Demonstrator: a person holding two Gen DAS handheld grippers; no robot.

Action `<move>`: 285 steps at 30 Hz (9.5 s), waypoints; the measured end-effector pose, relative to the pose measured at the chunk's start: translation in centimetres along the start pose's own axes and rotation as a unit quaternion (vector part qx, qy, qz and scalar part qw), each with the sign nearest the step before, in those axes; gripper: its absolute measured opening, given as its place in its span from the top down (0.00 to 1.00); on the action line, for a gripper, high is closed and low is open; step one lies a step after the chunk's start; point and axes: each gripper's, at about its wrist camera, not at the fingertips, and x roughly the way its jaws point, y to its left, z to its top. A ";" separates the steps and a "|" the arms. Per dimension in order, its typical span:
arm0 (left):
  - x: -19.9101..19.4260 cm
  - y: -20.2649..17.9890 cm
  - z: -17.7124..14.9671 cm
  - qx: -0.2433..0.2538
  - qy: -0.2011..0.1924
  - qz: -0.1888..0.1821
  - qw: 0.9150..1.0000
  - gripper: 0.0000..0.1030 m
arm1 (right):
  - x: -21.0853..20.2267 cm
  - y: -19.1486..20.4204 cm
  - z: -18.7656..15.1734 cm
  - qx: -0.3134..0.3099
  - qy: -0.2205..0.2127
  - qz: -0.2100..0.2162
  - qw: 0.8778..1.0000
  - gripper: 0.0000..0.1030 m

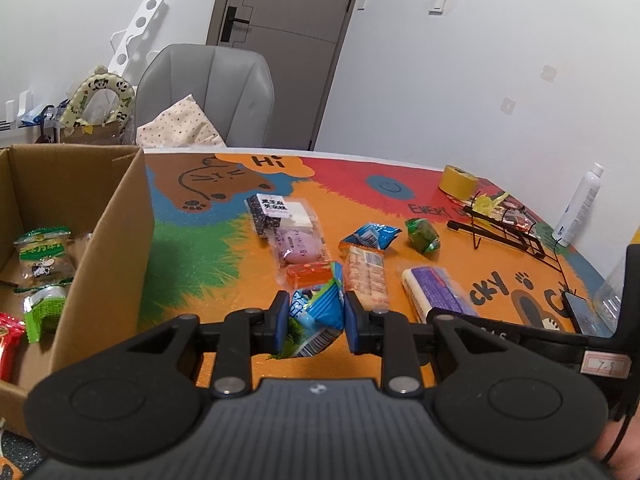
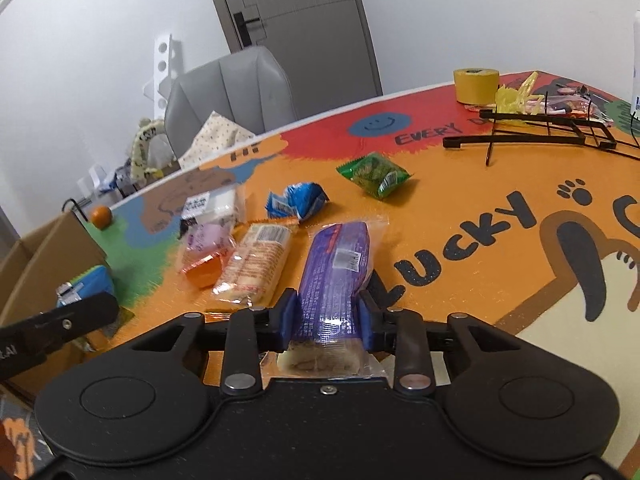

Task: Organize snacks
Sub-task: 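Carry both snacks over the cardboard box and open both grippers to drop them, then move both grippers back over the remaining snacks, then grasp the clear biscuit-stick pack with the right gripper, then grasp the red pastry pack with the left gripper while the right holds the biscuit pack, then carry both packs over the cardboard box and open both grippers to drop them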

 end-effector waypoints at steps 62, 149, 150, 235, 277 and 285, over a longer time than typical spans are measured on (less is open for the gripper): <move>-12.6 13.9 1.9 -0.087 -0.116 0.108 0.983 0.56 | -5.1 20.2 1.5 -0.076 -0.037 0.205 0.975 0.73; 2.1 0.4 1.7 -0.015 -0.031 0.045 0.998 0.43 | 5.5 2.2 1.6 0.038 0.047 0.095 0.994 0.57; 2.2 0.4 1.8 -0.015 -0.031 0.045 0.998 0.44 | 5.8 2.0 1.5 0.042 0.051 0.094 0.993 0.61; -2.9 0.2 1.6 0.000 -0.068 0.051 0.996 0.52 | -4.1 5.4 1.7 -0.015 -0.041 0.104 0.994 0.67; -10.7 13.9 2.9 -0.092 -0.116 0.117 0.982 0.52 | -4.0 19.6 1.3 -0.096 -0.037 0.192 0.976 0.67; -10.2 15.2 2.7 -0.108 -0.108 0.124 0.980 0.45 | -2.9 20.6 1.2 -0.100 -0.028 0.196 0.975 0.67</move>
